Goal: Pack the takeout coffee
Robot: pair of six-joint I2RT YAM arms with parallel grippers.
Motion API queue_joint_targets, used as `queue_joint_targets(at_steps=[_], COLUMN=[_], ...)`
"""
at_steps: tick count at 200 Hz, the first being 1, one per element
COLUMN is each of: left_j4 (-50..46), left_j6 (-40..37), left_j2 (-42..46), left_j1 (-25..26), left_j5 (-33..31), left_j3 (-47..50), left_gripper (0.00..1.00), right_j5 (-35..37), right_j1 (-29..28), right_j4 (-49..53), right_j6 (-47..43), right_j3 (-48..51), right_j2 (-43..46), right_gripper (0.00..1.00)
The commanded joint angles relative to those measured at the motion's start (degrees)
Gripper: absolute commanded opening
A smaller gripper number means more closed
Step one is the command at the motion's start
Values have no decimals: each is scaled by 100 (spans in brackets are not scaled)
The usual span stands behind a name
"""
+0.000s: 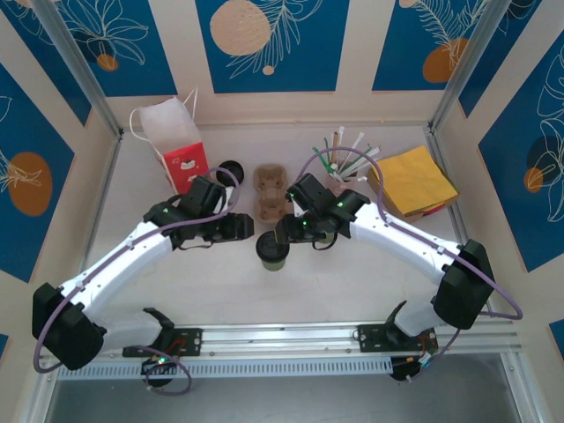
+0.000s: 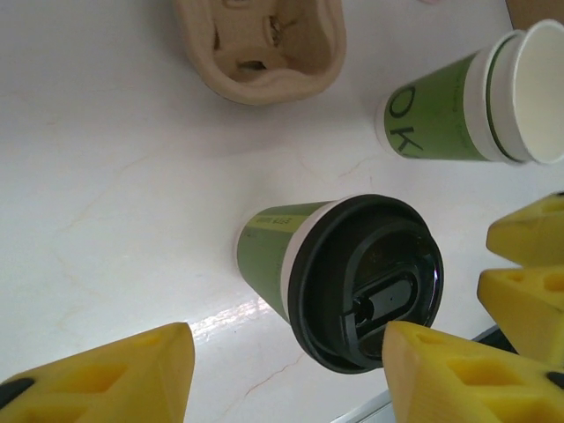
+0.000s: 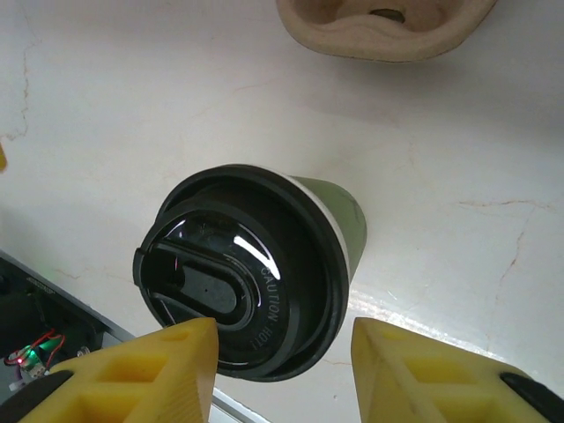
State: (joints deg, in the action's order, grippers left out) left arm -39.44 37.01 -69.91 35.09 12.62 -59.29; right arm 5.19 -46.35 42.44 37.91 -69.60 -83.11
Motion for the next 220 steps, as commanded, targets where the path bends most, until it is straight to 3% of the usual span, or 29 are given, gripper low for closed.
queue_joint_targets(at_steps=[1, 65, 220], left_j4=[222, 323, 424], left_j6=[-17, 3, 52], left_j2=[-157, -489, -761], left_j1=[147, 443, 504], left_j5=[233, 365, 408], left_j3=[41, 57, 260], left_gripper=[55, 51, 39], right_j5=[-211, -316, -429], right_j1=[54, 108, 201], right_j4=[16, -7, -113], right_j6=[63, -55, -80], right_j3=[49, -81, -340], right_j2=[-114, -361, -640], right_gripper=[43, 42, 42])
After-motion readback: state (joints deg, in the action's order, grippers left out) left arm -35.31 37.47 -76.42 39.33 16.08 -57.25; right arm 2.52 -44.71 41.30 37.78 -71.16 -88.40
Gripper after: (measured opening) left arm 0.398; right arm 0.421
